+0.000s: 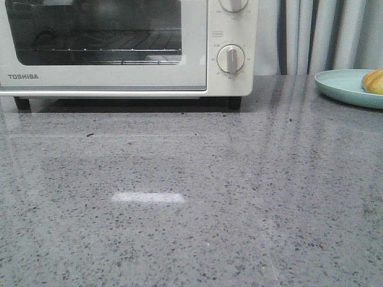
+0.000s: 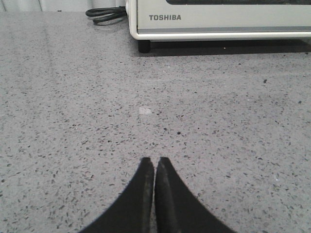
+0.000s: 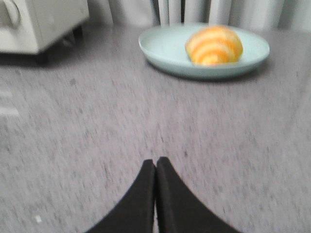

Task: Put bread in oven

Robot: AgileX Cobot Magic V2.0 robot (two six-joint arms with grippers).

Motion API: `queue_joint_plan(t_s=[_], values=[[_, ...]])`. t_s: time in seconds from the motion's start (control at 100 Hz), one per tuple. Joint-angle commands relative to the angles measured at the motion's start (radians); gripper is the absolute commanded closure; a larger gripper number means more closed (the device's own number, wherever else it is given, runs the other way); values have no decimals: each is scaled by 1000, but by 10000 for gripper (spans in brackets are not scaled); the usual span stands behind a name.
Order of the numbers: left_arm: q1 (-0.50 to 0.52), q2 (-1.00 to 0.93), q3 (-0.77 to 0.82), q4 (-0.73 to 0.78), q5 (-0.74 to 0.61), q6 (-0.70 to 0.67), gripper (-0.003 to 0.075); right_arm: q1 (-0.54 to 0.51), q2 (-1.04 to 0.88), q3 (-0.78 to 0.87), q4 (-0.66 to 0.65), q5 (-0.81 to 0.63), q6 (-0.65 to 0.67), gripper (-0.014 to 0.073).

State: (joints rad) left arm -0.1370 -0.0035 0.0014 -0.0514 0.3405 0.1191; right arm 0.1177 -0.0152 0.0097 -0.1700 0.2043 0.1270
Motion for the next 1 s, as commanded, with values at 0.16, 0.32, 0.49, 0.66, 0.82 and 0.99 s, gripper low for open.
queue_joint_plan(t_s=[0.16, 0.32, 0.49, 0.66, 0.82, 0.99], values=[[1, -28, 22, 1, -59, -11, 741, -7, -13, 13, 214, -334, -6, 643], [1, -28, 22, 10, -63, -11, 741, -7, -13, 13, 315, -342, -6, 643], [-1, -28, 22, -351, -294, -11, 741, -7, -13, 11, 459, -406, -6, 643], [-1, -28, 17, -963, -486, -11, 741, -7, -13, -26, 545, -376, -6, 643], [-1, -28, 2, -1187, -475, -11, 741, -7, -13, -130, 516, -182, -6, 643], [-1, 29, -190, -823, -230, 84, 742, -7, 36, -333, 379, 84, -101, 643]])
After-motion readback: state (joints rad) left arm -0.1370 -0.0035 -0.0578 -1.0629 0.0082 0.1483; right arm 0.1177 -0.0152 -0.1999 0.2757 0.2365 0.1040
